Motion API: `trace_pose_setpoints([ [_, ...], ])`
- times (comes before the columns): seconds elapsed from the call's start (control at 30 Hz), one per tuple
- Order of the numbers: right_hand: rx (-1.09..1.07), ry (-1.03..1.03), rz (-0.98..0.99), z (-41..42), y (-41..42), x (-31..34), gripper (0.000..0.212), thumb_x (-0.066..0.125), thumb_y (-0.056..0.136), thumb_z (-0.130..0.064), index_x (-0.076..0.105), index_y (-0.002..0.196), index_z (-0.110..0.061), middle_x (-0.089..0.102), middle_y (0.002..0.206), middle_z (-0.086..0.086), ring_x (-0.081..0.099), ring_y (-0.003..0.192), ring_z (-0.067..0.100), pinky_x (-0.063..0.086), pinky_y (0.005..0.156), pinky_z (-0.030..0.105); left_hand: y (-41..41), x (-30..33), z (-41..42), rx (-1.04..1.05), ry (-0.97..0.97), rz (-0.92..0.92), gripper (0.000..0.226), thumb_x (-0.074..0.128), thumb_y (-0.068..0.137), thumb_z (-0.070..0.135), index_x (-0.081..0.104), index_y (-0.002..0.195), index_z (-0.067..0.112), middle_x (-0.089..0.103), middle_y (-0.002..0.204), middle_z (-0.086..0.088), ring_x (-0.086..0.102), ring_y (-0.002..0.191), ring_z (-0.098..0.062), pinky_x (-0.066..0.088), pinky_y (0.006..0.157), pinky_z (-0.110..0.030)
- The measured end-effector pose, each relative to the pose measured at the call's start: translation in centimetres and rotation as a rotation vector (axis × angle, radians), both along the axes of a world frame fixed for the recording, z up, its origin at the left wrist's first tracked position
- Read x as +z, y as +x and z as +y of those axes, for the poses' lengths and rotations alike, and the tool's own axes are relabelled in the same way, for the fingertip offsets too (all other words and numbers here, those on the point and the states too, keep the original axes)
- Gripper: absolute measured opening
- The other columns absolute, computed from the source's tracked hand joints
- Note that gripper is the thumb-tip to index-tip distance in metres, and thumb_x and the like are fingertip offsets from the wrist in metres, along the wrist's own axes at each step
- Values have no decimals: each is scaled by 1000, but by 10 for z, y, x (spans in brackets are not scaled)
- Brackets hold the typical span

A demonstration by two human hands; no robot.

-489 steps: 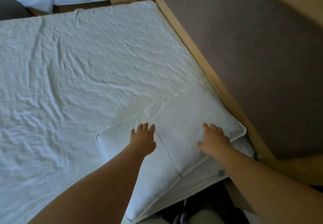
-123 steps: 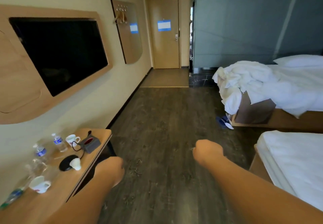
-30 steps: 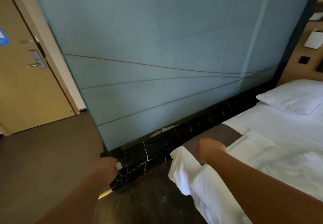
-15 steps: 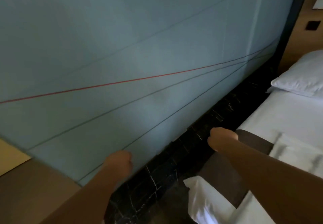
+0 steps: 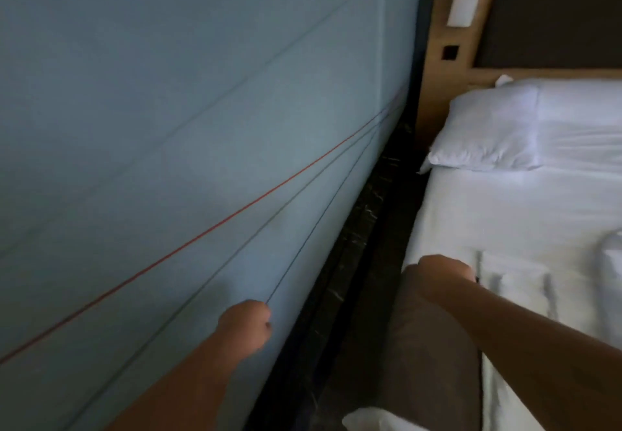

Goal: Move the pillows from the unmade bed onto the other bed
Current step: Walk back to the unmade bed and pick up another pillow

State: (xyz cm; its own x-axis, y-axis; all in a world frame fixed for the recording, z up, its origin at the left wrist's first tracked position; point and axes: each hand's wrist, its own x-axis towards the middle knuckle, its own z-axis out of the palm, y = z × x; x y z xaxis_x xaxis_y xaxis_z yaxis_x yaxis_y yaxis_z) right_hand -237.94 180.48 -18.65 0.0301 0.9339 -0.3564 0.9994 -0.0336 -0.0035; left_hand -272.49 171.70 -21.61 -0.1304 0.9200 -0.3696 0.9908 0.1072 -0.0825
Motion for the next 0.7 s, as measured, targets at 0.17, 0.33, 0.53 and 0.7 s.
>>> trace_pose_setpoints([
  [0.17, -314, 38, -13, 8, 70, 29, 21, 47, 95, -26, 64, 107, -22, 65, 124, 0, 64, 112, 23, 45, 81, 27, 44, 17, 111, -224, 57, -73, 23, 50, 92, 32, 63, 92, 14, 66, 108, -10, 64, 104, -30, 51, 80, -31],
  [0.33, -479, 82, 22, -9, 115, 26, 24, 44, 95, -27, 63, 109, -22, 65, 125, -1, 62, 115, 23, 46, 87, 27, 121, 23, 164, -448, 33, -96, 27, 49, 94, 32, 44, 70, 22, 45, 73, 3, 61, 88, -24, 45, 71, -30],
  [0.53, -584, 70, 52, -32, 164, 1, 8, 42, 94, -24, 50, 91, -25, 65, 116, -2, 64, 108, 22, 43, 74, 26, 204, 31, 210, -577, 34, -78, 21, 49, 99, 31, 57, 84, 18, 49, 76, 5, 54, 78, -17, 41, 66, -28],
  [0.7, -660, 75, 41, -55, 202, -6, 26, 42, 95, -22, 39, 69, -22, 66, 110, -2, 65, 104, 22, 46, 75, 26, 270, 30, 227, -680, 44, -32, 27, 50, 92, 30, 50, 68, 20, 51, 70, 5, 56, 69, -18, 48, 61, -30],
])
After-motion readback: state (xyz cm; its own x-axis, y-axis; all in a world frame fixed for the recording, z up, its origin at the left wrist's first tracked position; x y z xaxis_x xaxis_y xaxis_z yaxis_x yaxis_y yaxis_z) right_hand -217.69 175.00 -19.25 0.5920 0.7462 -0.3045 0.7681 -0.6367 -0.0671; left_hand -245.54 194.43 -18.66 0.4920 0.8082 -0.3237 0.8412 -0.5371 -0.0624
